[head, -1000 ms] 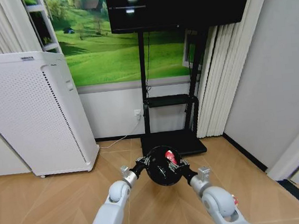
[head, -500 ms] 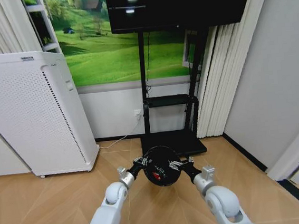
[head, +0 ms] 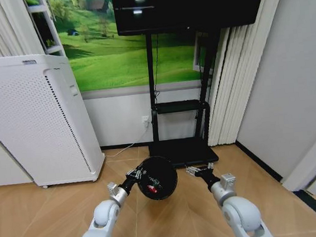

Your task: Pick up the trash bin and place the garbage on the floor into it.

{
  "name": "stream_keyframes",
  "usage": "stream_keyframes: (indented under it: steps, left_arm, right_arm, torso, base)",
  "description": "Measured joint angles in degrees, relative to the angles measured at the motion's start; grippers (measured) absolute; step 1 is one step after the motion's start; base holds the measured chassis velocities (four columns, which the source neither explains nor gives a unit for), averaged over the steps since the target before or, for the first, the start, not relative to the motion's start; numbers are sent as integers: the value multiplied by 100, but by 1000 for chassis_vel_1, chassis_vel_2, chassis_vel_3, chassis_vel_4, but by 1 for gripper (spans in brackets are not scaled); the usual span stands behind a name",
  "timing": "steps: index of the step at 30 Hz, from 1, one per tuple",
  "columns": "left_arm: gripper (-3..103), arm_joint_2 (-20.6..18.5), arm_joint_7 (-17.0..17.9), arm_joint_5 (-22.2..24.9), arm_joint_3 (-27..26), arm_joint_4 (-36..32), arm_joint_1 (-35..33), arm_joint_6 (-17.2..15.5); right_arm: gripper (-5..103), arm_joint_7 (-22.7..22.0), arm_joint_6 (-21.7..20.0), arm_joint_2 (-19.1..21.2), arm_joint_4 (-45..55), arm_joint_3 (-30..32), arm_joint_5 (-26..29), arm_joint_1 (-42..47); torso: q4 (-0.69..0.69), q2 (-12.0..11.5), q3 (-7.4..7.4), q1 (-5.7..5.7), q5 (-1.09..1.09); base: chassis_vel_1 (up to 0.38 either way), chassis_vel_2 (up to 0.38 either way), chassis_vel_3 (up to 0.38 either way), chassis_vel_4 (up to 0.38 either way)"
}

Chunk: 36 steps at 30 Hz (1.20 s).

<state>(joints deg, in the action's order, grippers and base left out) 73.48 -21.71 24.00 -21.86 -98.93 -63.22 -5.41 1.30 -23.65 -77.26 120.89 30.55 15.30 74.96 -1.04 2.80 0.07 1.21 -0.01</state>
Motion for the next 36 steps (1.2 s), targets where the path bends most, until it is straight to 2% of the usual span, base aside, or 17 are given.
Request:
stream_keyframes:
  steps: [6,9,14,25,36]
  left_arm:
    - [7,-27,2,16,-115,-242,-159,-24]
    - [7,-50,0,16,-261,-463,-353,-29]
    - [7,-80,-45,10,-463,-680,-627,-20]
    - [7,-227,-65,63,-607,-886,-770,-24]
    - [7,-207,-66,58,-594,-958,-830,-37]
  right_arm:
    - [100,-37,178,-23,-491,29,-288,-14]
    - [100,-75,468,-61,-1122,39,-537,-15]
    - [100,-10,530,-109,-1624,30,-619,-97]
    - [100,170,594,-139,-1827,26,-691,-142]
    - [100,216,631,-89,-1832,43,-643,-127]
  torso:
    - [0,1,0,0,-1]
    - [-1,0,0,0,0]
    - [0,0,0,0,1]
    - [0,0,0,0,0]
    - [-2,0,0,0,3]
  base:
    - [0,0,0,0]
    - [0,0,0,0]
    - [0,0,0,0]
    - [-16,-16,17,16]
    - [-190,-175,174,182]
